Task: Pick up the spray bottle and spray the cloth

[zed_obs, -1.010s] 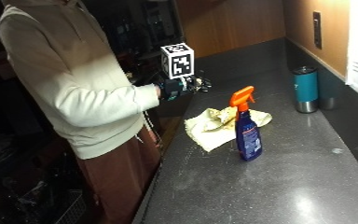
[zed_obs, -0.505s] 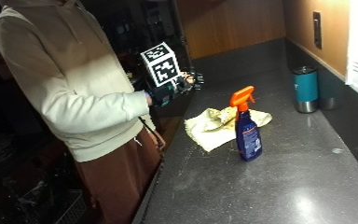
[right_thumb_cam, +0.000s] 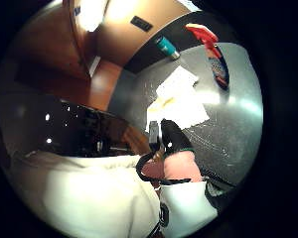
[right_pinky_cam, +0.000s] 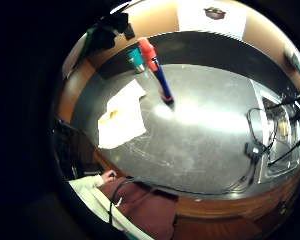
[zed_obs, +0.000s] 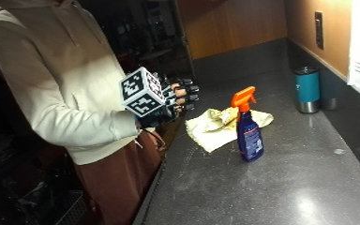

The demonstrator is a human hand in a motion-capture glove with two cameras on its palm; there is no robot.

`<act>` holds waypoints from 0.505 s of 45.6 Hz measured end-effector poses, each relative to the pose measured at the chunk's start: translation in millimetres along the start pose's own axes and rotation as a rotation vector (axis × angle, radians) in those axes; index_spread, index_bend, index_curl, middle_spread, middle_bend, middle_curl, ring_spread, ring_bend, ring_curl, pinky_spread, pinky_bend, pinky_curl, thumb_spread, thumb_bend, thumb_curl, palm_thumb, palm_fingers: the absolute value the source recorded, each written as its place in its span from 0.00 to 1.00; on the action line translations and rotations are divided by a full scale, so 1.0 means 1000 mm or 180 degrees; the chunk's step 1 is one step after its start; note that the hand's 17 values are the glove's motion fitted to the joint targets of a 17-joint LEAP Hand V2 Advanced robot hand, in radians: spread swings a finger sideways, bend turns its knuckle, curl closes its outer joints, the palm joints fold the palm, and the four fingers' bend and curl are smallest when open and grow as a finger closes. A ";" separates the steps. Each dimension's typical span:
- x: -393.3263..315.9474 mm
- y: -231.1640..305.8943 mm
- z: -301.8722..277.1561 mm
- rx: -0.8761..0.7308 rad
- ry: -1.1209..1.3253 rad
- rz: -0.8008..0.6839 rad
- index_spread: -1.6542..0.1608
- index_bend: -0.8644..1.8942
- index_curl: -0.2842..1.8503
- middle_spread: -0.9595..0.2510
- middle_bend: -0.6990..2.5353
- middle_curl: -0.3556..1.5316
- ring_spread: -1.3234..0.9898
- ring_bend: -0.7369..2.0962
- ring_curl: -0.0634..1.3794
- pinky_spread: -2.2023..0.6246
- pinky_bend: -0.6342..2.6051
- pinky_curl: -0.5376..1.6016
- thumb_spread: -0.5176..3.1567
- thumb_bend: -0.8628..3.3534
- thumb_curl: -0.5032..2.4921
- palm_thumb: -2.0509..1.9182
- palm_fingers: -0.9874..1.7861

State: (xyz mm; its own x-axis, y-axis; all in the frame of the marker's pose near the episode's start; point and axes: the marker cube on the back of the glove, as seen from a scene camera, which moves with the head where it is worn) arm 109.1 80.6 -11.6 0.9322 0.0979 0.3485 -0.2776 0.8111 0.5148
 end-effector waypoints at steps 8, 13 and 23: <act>0.019 -0.005 0.000 0.0236 -0.0236 0.0255 0.72 0.35 0.24 0.77 0.28 0.35 0.57 0.38 0.24 0.84 0.32 0.42 0.42 0.20 0.31 0.69 0.48; 0.027 -0.007 0.007 0.0341 -0.0425 0.0391 0.72 0.35 0.23 0.77 0.28 0.36 0.57 0.39 0.25 0.84 0.33 0.42 0.42 0.20 0.31 0.68 0.47; 0.043 -0.017 0.030 0.0551 -0.0857 0.0746 0.72 0.35 0.22 0.77 0.27 0.36 0.57 0.40 0.26 0.83 0.34 0.42 0.41 0.20 0.30 0.67 0.45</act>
State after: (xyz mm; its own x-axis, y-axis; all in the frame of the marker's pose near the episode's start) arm 147.3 53.8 17.8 0.7511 0.0954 0.6532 -0.5320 0.6733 0.5135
